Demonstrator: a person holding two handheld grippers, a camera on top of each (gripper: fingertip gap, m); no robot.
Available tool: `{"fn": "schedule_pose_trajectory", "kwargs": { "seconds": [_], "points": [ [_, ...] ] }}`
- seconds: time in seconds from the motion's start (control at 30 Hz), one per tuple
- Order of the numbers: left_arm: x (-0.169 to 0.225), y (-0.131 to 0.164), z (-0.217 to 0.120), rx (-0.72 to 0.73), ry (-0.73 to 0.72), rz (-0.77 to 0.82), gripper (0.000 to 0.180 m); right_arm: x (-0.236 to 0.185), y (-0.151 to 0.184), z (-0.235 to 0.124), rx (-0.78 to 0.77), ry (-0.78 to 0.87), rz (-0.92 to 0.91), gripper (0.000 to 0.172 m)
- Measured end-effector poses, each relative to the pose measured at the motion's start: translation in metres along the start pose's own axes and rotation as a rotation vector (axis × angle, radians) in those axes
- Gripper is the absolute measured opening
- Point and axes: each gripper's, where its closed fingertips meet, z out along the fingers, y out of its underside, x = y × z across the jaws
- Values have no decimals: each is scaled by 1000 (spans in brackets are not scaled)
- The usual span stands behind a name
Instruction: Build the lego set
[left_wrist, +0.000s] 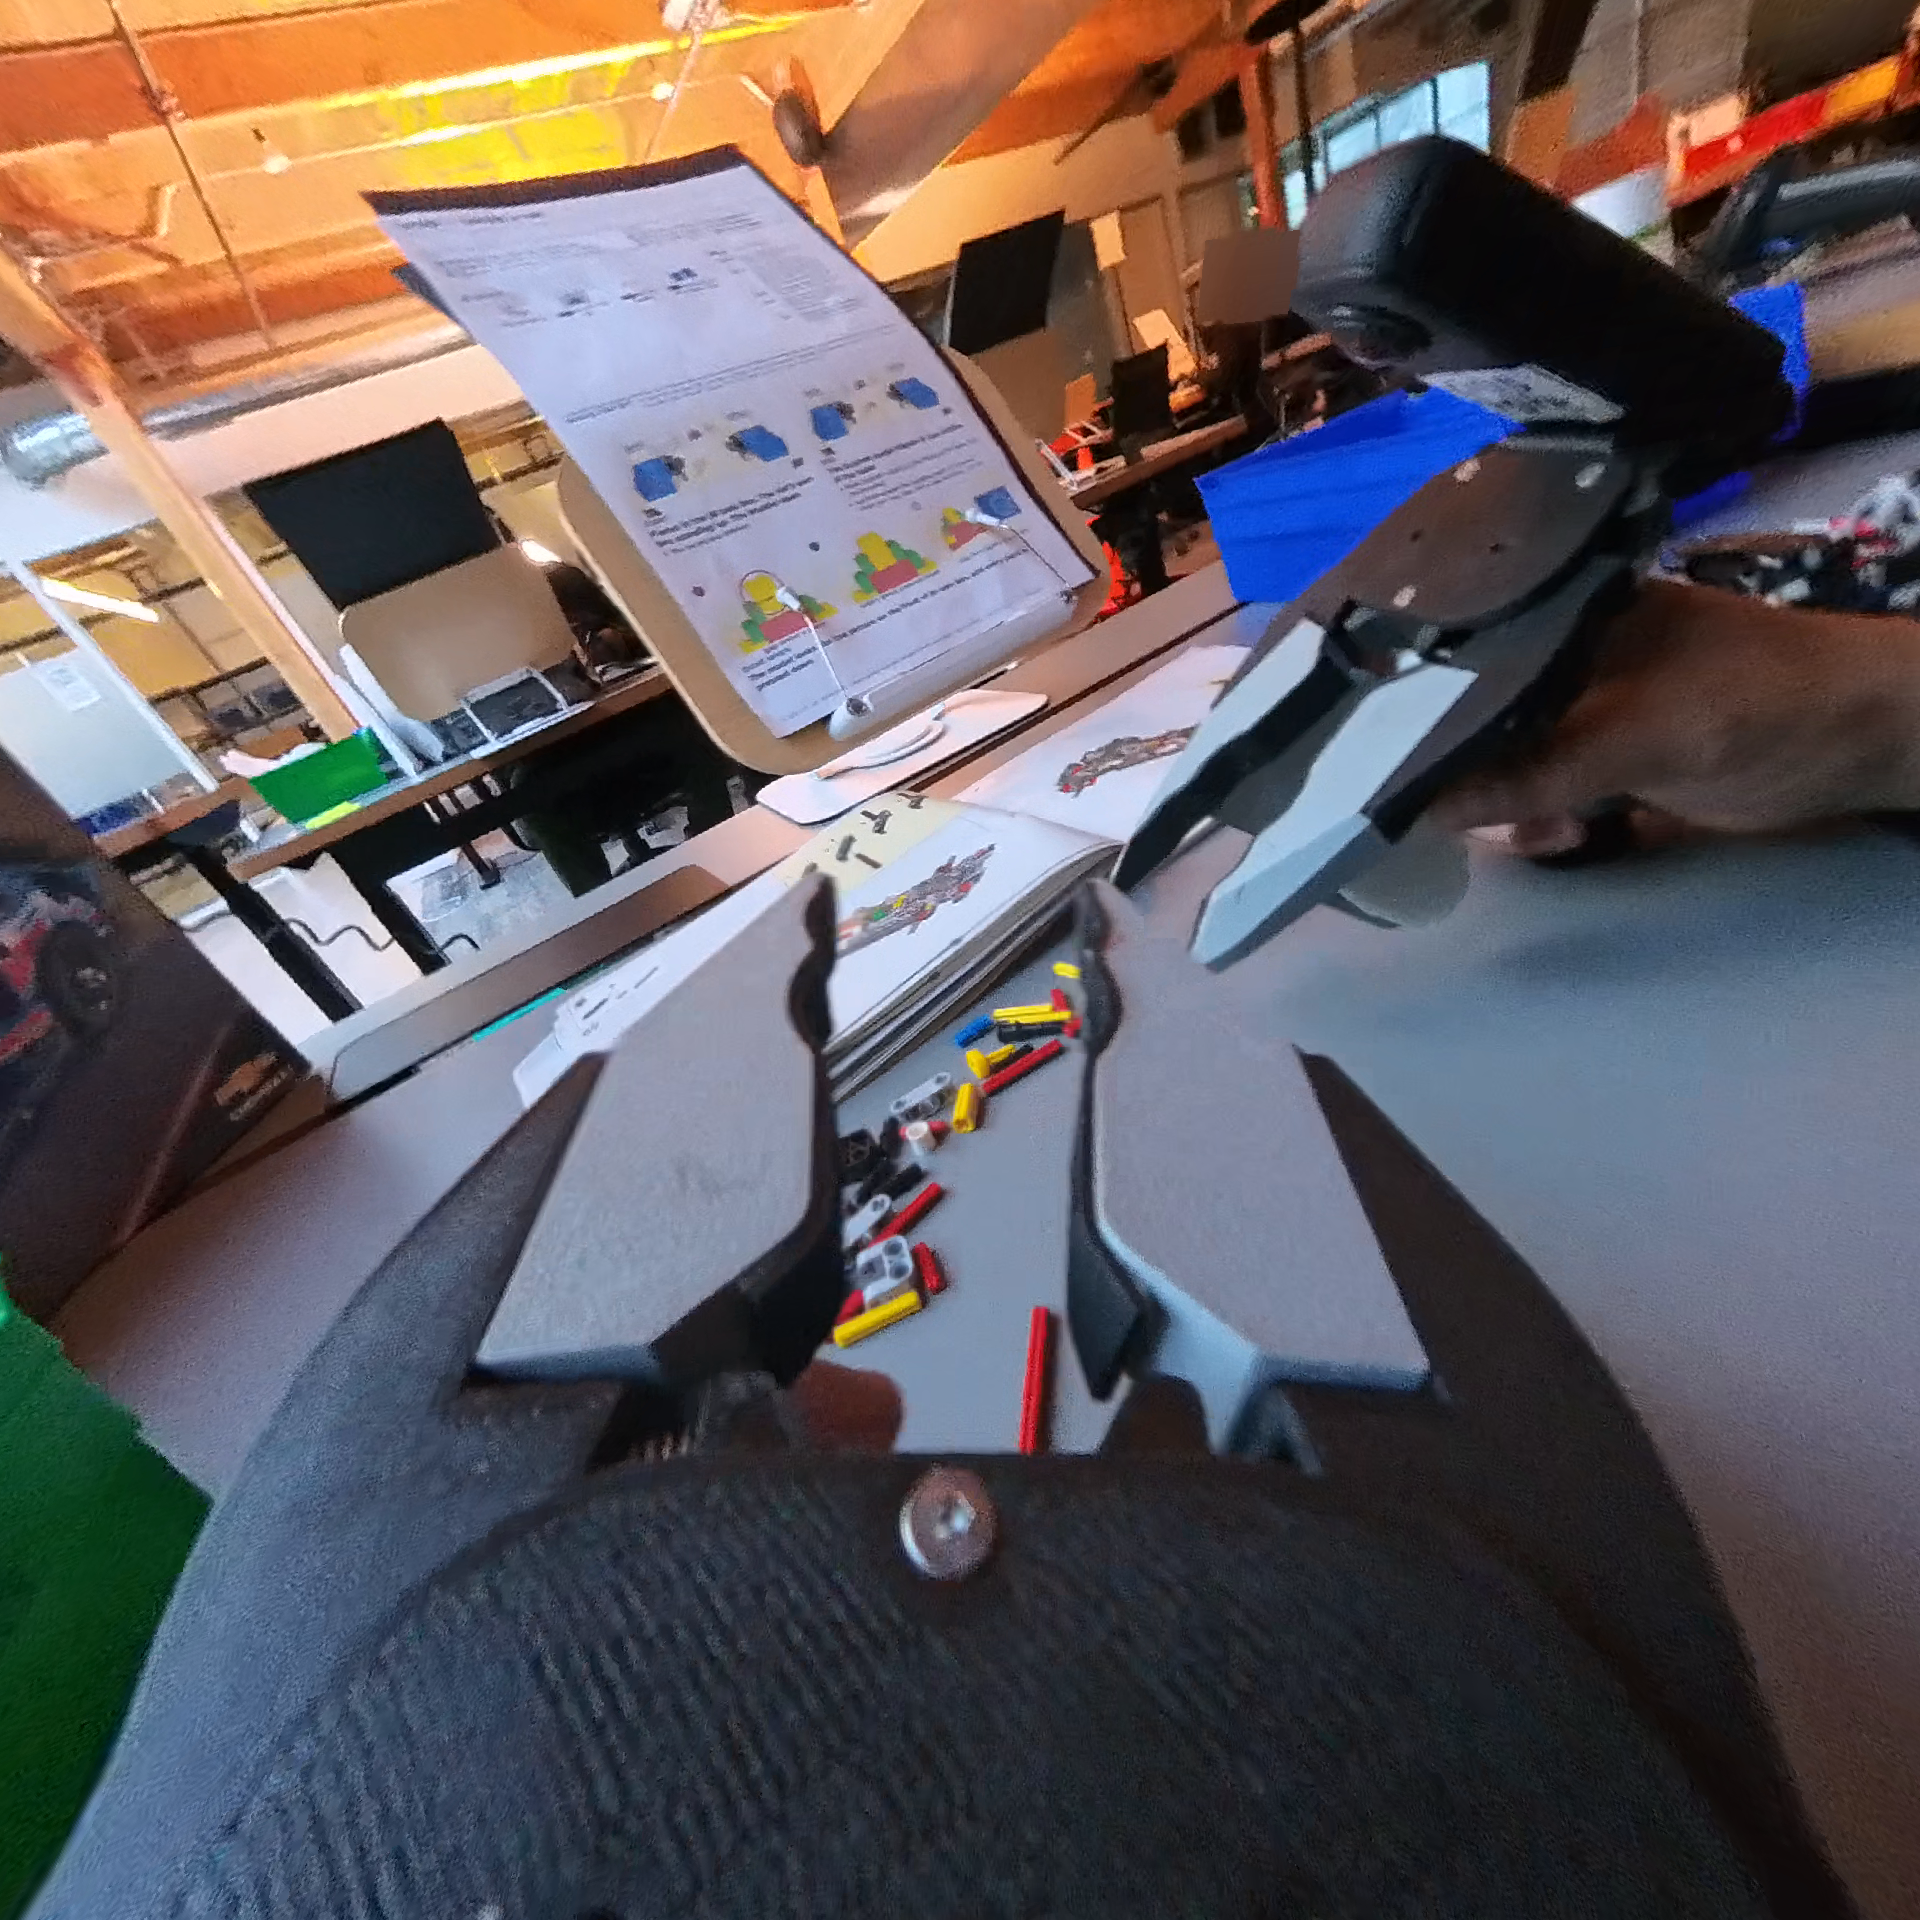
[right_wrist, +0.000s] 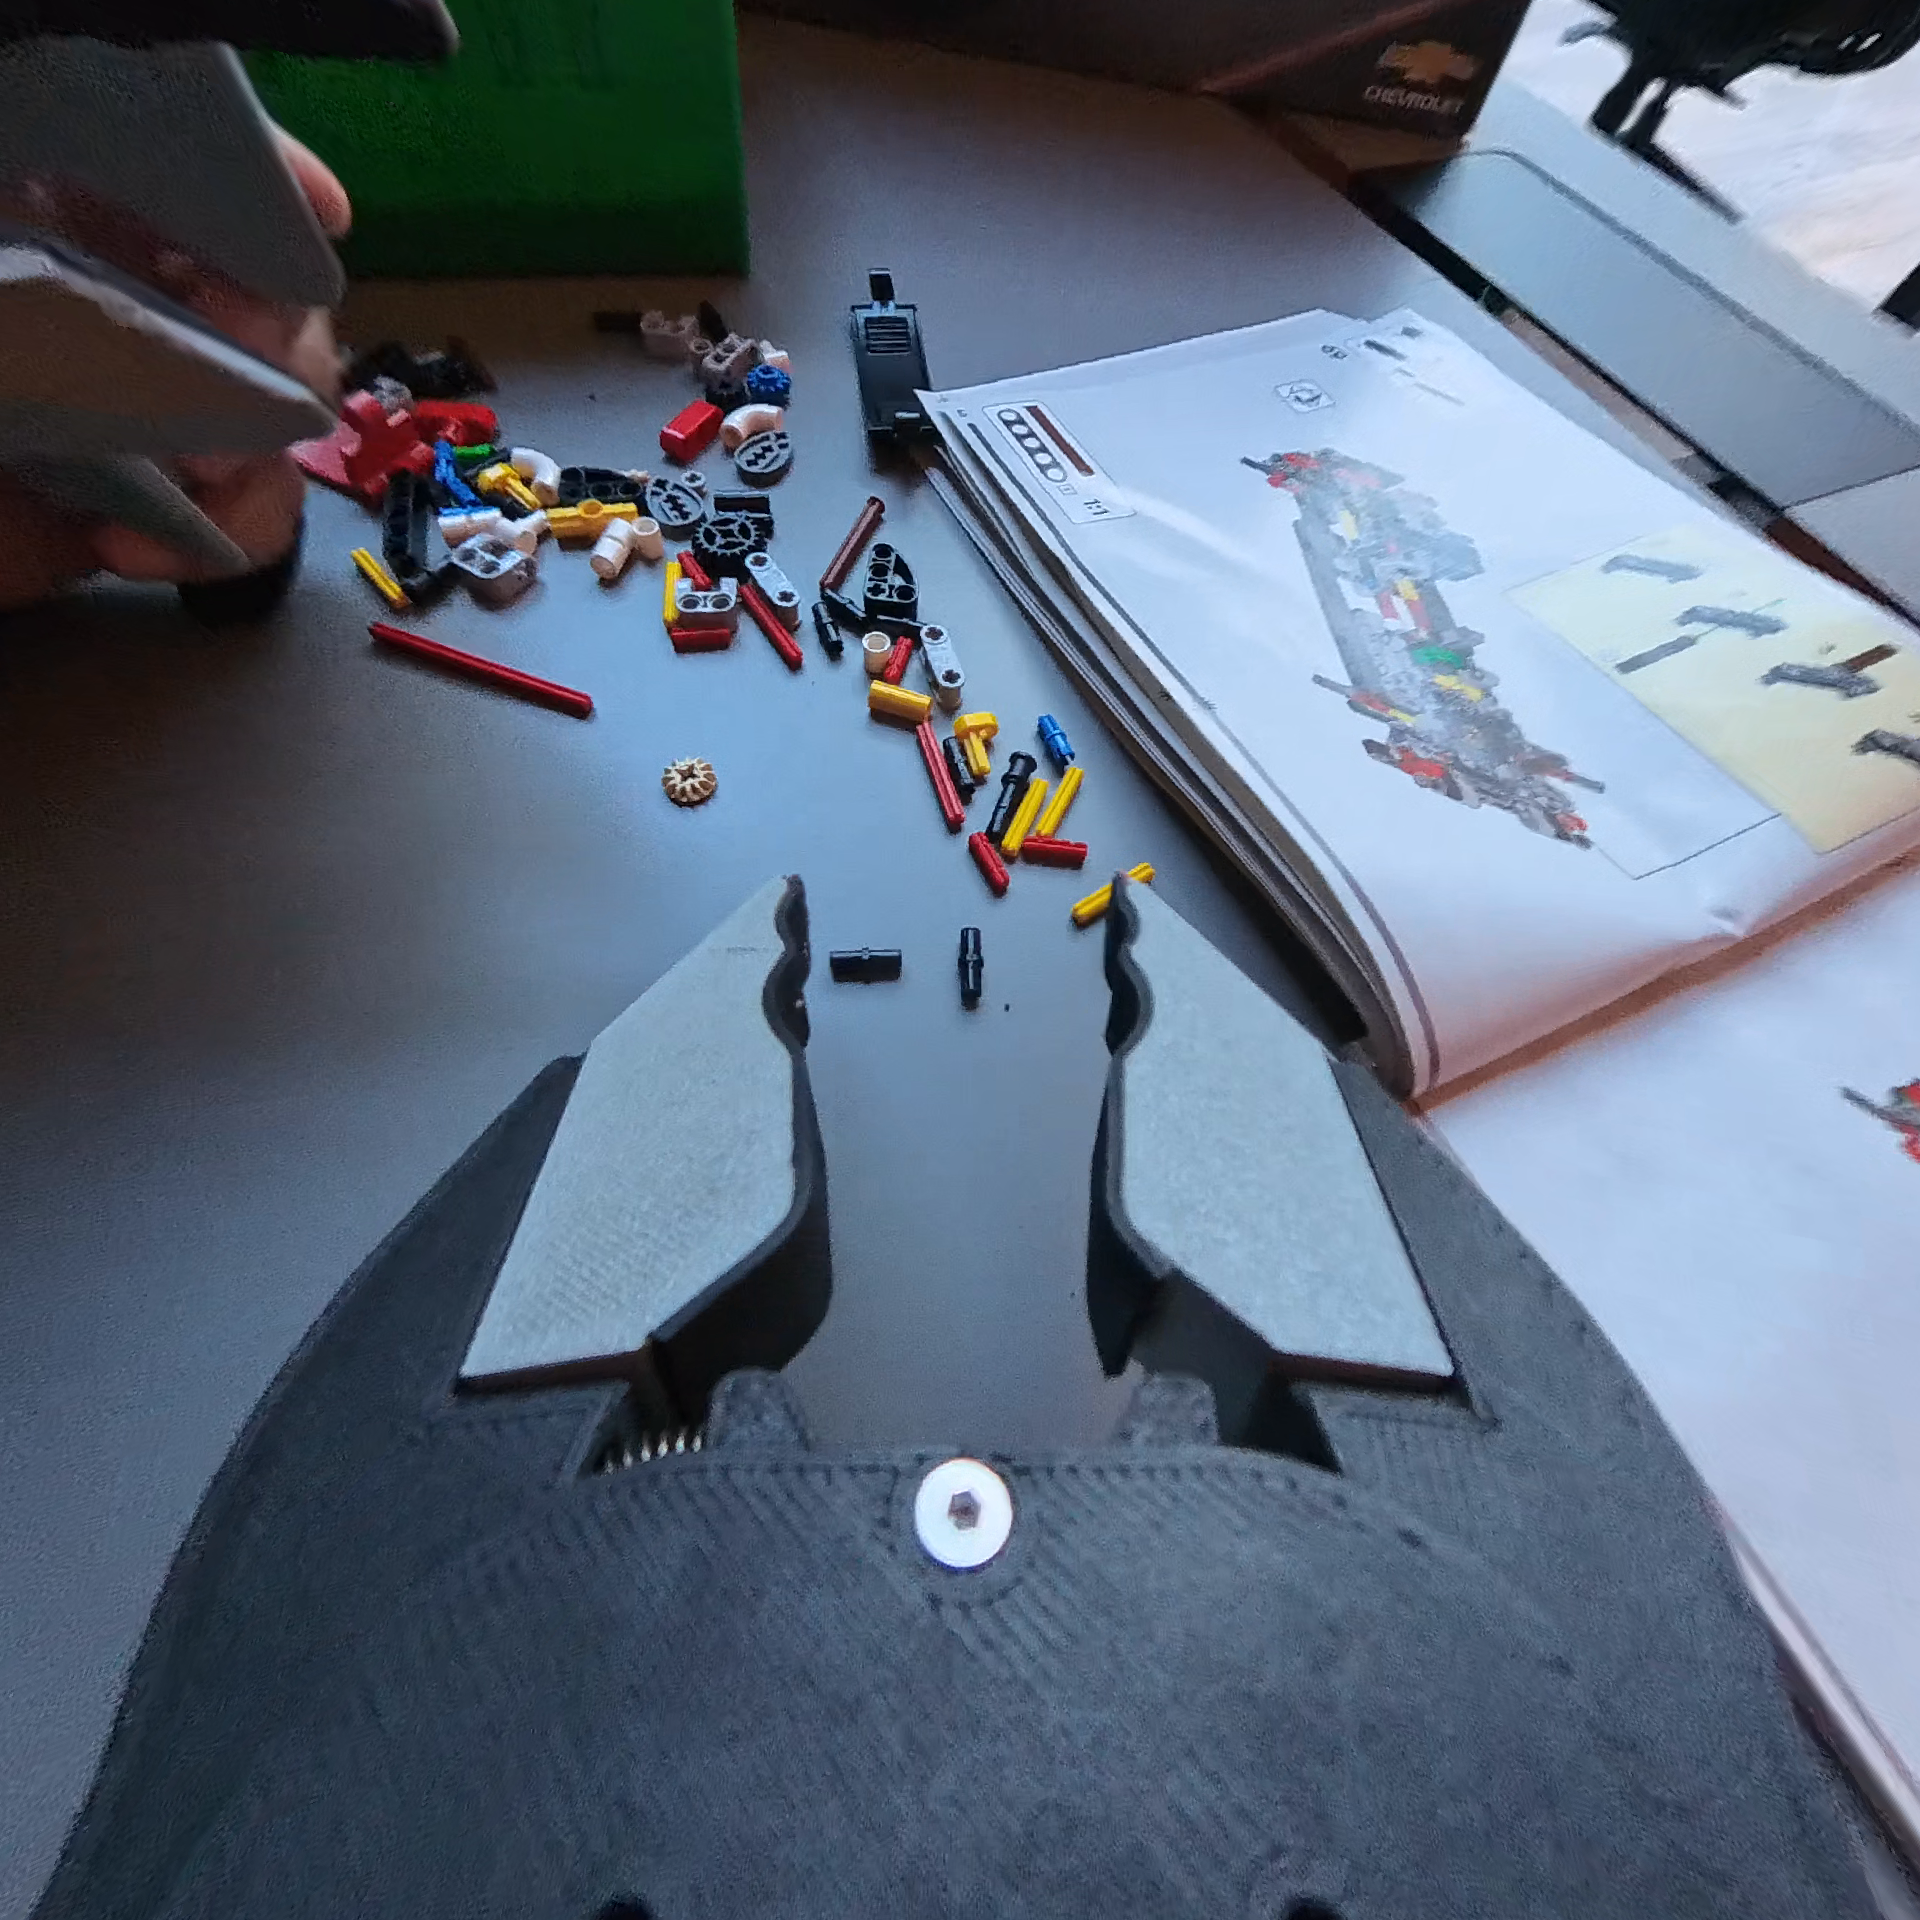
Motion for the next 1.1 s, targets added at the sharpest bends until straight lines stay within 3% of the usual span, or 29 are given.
{"fn": "schedule_pose_trajectory", "kwargs": {
  "seconds": [0.03,0.2,0.47,0.57,0.83,1.1],
  "points": [
    [-3,1,1,-5,-7,-26,54,0,0,-1,4,-24,30,58],
    [-5,4,2,-21,42,-133,46,3,-5,-6,50,-51,90,64],
    [-5,5,-1,-34,33,-112,49,6,-5,-6,50,2,61,62],
    [-16,8,-3,-45,-44,-52,50,5,-7,-8,64,-17,73,50],
    [-20,16,-5,-115,-182,155,42,6,-10,-15,106,-9,57,41],
    [-24,21,-2,-158,-226,173,38,28,-9,-23,137,73,110,39]
  ]
}}
